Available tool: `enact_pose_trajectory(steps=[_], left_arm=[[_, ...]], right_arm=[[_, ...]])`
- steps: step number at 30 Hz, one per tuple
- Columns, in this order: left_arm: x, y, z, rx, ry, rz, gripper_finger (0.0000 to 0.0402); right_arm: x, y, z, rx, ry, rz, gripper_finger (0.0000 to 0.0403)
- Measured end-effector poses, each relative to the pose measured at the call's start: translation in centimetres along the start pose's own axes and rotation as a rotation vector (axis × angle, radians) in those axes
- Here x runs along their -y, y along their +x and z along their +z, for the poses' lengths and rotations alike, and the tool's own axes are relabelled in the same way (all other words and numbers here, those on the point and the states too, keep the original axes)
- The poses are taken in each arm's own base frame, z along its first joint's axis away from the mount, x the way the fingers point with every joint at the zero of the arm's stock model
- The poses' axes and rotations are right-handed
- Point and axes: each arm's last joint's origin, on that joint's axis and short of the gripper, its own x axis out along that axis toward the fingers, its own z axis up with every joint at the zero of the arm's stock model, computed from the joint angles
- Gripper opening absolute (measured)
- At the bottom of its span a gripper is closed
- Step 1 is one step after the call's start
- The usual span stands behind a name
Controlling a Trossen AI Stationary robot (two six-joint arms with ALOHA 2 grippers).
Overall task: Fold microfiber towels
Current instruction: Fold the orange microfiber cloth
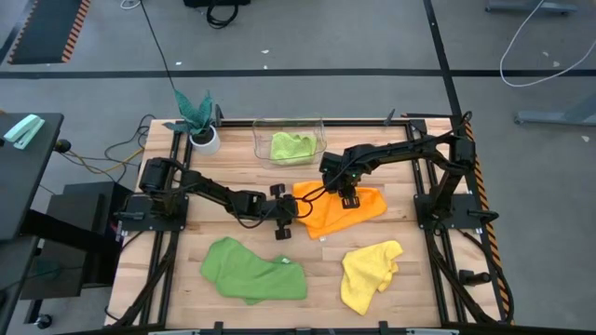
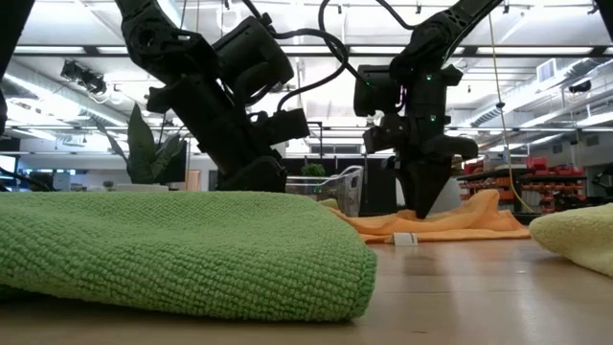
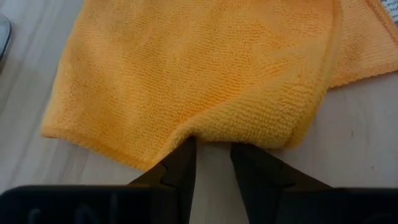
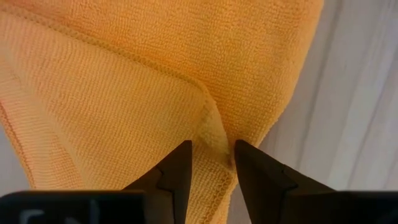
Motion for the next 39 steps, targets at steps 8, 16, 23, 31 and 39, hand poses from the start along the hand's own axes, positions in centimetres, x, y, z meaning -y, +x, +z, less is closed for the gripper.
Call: enact_pose_trajectory(steps=[8,16,23,31,39], left_arm=[[0.1,0.1,0.4,0.043,-0.016,0.003,0.0092],[0.1,0.1,0.4,0.045,-0.034,0.006,0.005],[0.1,0.1,0.4,0.046,-0.061,0.011,0.0008],[-0.1,0.0,0.4,0.049,-0.06,0.061,0.0005],[0.0,-1.0,0.6,0.043,-0.05,0.069,0.0057]], right_arm=[[-0.1,0.0,0.1,0.004,0.038,-0.001,0.007],[-0.1,0.0,0.1,0.003,0.068,-0.004,0.0011],[-0.1,-1.5,-0.2,0.023,0.12,-0.063,0.0004],[-0.4,-5.1,-1.0,0.115,0.17,-0.121,0.0002],[-0.6,-5.5,-1.8,0.044,0.177,-0.149,0.0001]])
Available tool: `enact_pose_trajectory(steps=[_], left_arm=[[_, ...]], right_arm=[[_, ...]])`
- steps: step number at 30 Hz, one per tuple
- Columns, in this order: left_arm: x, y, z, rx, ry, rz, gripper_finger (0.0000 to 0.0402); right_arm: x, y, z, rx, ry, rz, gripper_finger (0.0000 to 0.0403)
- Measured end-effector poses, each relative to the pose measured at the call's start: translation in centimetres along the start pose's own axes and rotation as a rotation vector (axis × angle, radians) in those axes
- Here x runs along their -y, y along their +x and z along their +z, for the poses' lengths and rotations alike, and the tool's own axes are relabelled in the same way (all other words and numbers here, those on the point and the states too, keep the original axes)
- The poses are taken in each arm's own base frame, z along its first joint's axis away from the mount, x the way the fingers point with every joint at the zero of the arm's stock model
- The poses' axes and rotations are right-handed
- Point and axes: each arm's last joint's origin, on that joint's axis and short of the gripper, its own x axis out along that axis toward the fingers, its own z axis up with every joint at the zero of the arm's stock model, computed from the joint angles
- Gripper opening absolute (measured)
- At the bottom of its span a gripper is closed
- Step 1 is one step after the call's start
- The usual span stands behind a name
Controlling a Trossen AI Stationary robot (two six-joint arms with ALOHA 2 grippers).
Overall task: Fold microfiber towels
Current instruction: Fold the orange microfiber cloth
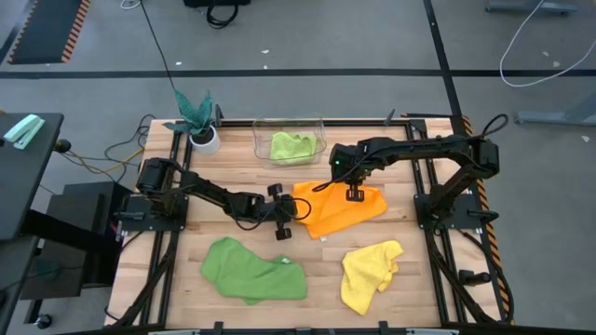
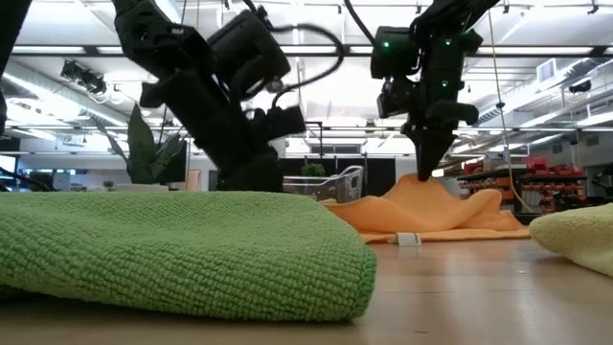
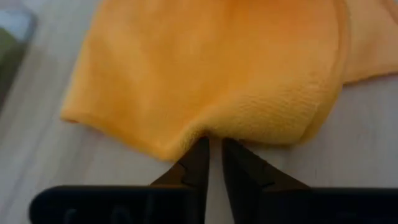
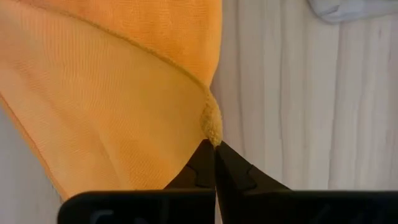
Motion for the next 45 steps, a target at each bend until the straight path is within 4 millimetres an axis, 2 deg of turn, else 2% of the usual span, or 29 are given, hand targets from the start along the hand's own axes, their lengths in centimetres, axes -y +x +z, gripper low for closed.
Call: enact_pose_trajectory(steps=[6,12,25,29,33,39,45], left_arm=[[-0.4,-2.1,1.1,0.014,-0.059,-0.009,0.0086],[-0.4,-2.3,0.6,-0.058,-0.135,-0.074,0.0117],[0.0,-2.5,0.5,-0.066,-0.16,-0.101,0.0195],[0.3,-2.5,0.2,-0.114,-0.157,-0.177,0.0213],[0.5,-2.9,-0.1,-0.158,-0.204,-0.209,0.0222],[0.3,-3.6,0.5,-0.133,-0.217,-0.211,0.0217],[-0.2,-3.4,0.6,-0.097,-0.215,-0.106,0.0211]], right_arm=[[1.1,0.1,-0.1,0.005,0.038,-0.011,0.0],[2.4,0.2,-0.3,0.019,0.076,-0.025,0.0],[2.6,0.2,-0.2,0.027,0.053,-0.028,0.0],[3.0,0.2,-0.2,0.037,0.05,-0.054,0.0],[4.0,0.3,-0.4,0.043,0.086,-0.07,0.0],[4.8,0.3,-0.5,0.052,0.11,-0.08,0.0],[4.6,0.3,-0.4,0.053,0.096,-0.077,0.0]])
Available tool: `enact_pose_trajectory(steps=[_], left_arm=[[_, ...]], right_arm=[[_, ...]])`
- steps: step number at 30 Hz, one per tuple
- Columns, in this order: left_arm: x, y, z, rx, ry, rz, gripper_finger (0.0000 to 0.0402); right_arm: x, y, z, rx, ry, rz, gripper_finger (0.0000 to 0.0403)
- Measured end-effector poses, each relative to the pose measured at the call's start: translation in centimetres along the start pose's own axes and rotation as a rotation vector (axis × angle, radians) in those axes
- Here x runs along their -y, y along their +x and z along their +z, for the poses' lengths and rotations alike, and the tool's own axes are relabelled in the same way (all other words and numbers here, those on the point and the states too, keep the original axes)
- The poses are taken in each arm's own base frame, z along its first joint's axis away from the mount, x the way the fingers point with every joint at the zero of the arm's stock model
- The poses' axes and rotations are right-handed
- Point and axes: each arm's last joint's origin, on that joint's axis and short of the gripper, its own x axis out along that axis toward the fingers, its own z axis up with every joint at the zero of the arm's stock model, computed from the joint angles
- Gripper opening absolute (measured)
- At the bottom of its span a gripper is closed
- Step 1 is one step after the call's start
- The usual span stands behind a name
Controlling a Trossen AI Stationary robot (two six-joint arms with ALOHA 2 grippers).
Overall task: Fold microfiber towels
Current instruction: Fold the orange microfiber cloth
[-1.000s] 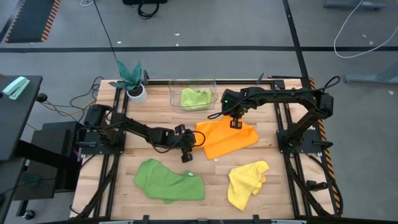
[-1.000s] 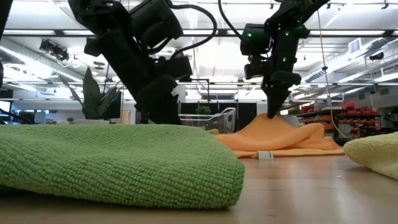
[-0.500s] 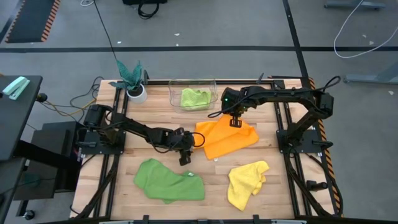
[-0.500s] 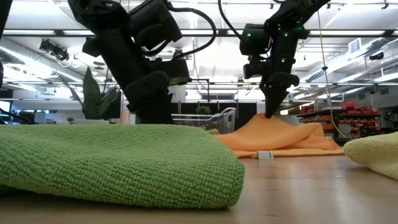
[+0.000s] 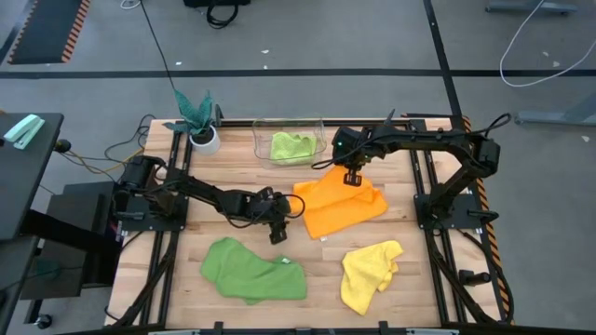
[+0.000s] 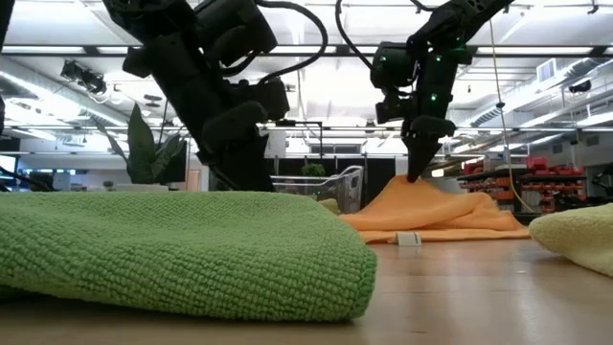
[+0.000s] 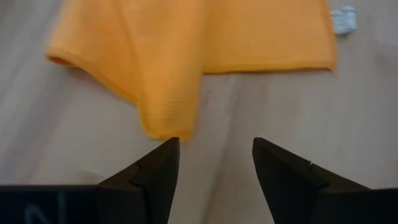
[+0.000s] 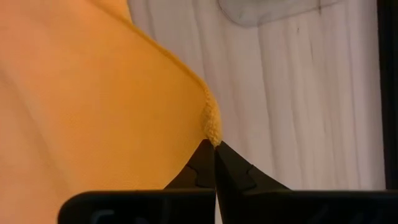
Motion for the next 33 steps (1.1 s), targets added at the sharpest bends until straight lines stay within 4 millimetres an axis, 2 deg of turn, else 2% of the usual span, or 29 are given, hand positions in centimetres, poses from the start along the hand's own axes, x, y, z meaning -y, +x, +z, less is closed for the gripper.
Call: enact_pose_trajectory(steps=[9,16,23,33], left_arm=[[-2.0,0.5,0.6,0.0,-0.113,0.048,0.0215],[-3.2,0.7,0.4,-0.085,-0.212,0.011,0.0212],[-3.8,0.9,0.9,-0.094,-0.321,-0.082,0.0209],[-4.8,1.8,1.3,-0.096,-0.369,-0.149,0.0203]], right_arm=[[0.0,0.0,0.0,0.001,0.003,0.0,0.0],[0.0,0.0,0.0,0.001,0.003,0.0,0.0],[0.0,0.0,0.0,0.005,0.003,-0.001,0.0],[0.0,0.0,0.1,0.008,0.001,-0.001,0.0]])
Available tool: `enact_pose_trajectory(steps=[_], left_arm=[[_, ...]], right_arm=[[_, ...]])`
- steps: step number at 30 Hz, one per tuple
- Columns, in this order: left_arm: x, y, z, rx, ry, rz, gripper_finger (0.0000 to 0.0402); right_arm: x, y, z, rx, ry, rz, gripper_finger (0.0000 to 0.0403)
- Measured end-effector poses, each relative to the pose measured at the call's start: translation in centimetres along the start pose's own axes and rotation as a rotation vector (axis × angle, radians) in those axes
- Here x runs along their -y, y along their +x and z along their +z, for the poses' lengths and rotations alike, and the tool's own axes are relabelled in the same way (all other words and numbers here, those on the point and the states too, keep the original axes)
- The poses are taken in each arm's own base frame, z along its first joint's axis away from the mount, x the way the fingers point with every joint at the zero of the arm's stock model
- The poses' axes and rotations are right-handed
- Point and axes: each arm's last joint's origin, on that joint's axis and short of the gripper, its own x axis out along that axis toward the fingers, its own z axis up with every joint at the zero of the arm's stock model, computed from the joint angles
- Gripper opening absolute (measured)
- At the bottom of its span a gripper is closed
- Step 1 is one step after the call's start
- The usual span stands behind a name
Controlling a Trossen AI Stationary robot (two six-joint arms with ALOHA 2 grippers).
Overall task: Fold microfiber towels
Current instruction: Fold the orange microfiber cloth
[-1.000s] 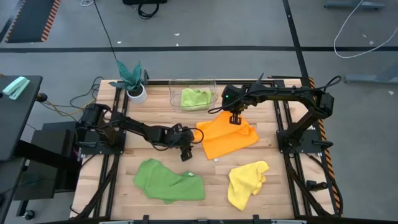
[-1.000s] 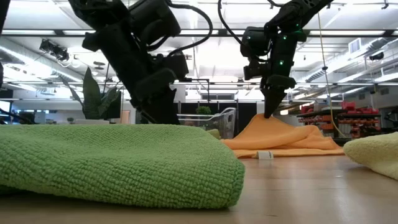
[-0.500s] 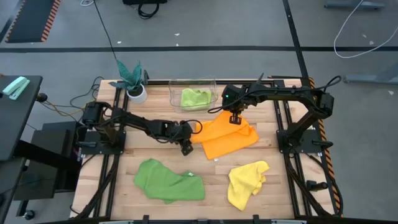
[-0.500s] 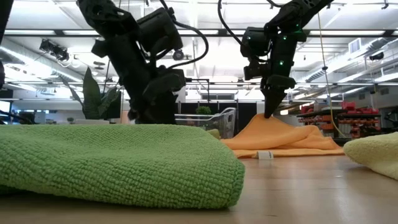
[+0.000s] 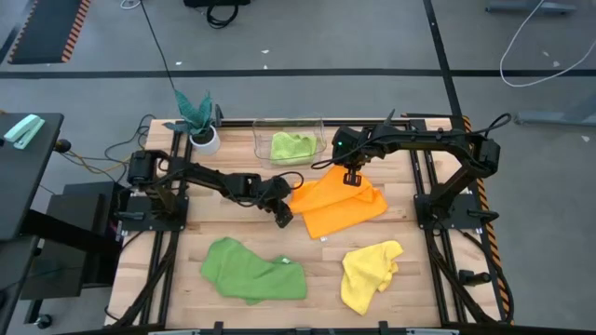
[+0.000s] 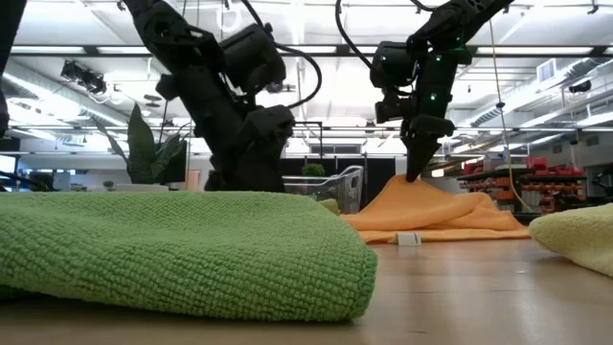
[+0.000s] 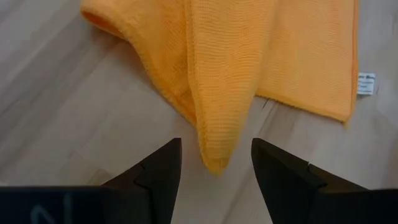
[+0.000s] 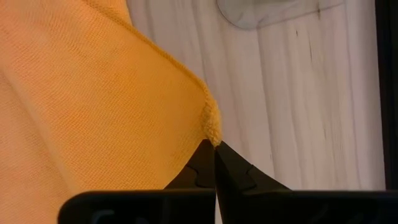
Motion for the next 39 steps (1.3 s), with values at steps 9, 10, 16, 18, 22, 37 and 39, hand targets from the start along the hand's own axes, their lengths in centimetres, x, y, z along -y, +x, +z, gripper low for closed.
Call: enact_pose_trajectory(steps=[9,10,16,18,22,37,39], left_arm=[[-0.6,0.8,0.2,-0.001,-0.025,-0.019,0.0182],[-0.5,0.8,0.3,0.009,-0.031,-0.025,0.0178],[-0.7,0.8,0.6,0.024,-0.04,-0.029,0.0136],[-0.7,0.8,0.6,0.025,-0.041,-0.029,0.0113],[-0.7,0.8,0.6,0.026,-0.04,-0.03,0.0063],[-0.5,-0.3,1.3,0.112,-0.048,0.018,0.0007],[-0.3,-1.2,1.7,0.15,-0.043,0.024,0.0006]], right_arm=[[0.0,0.0,0.1,0.006,0.001,-0.001,0.0],[0.0,0.0,0.1,0.007,0.001,-0.002,0.0],[0.0,0.0,0.1,0.008,0.0,-0.002,0.0],[0.0,0.0,0.1,0.007,0.0,-0.002,0.0],[0.0,0.0,0.1,0.007,0.0,-0.002,0.0],[0.0,-0.3,-0.2,-0.01,0.005,0.009,0.0],[0.0,-0.9,-0.4,-0.036,0.003,0.018,0.0]])
